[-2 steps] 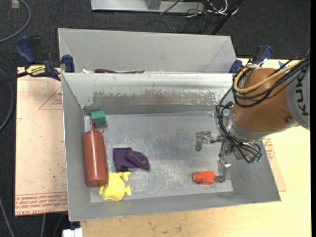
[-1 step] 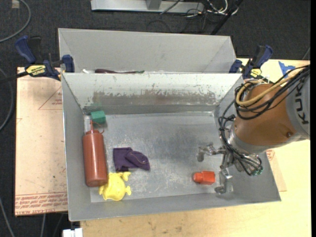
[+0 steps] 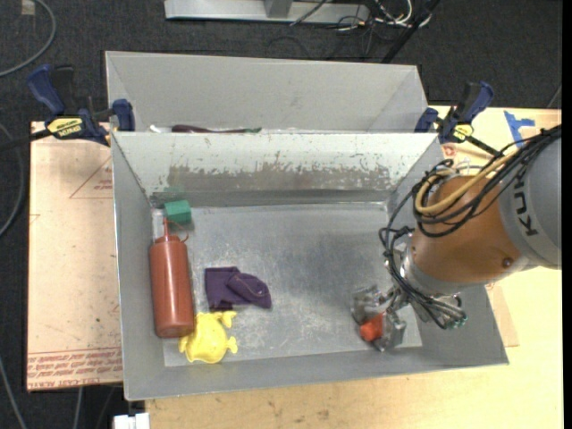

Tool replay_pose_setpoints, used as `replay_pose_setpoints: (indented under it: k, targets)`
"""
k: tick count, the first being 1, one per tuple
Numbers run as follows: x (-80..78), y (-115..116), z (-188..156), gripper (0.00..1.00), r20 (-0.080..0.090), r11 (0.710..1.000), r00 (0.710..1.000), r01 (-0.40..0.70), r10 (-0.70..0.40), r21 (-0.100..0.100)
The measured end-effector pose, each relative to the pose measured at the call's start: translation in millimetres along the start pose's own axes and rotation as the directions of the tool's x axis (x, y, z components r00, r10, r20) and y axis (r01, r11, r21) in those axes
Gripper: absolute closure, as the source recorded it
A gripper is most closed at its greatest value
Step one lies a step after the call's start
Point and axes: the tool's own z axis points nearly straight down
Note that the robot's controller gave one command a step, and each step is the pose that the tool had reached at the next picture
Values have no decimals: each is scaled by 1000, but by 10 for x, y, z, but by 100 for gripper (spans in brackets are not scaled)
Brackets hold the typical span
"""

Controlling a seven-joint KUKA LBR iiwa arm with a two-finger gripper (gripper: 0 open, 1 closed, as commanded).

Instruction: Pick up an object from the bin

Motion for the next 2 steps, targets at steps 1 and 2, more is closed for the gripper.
replay_pose_setpoints:
  k: [1, 2]
  targets:
    - [0, 0, 0, 100, 0, 1000, 1000, 1, -1, 0]
    - [-95, -15, -1267, 100, 3, 1000, 1000, -18, 18, 0]
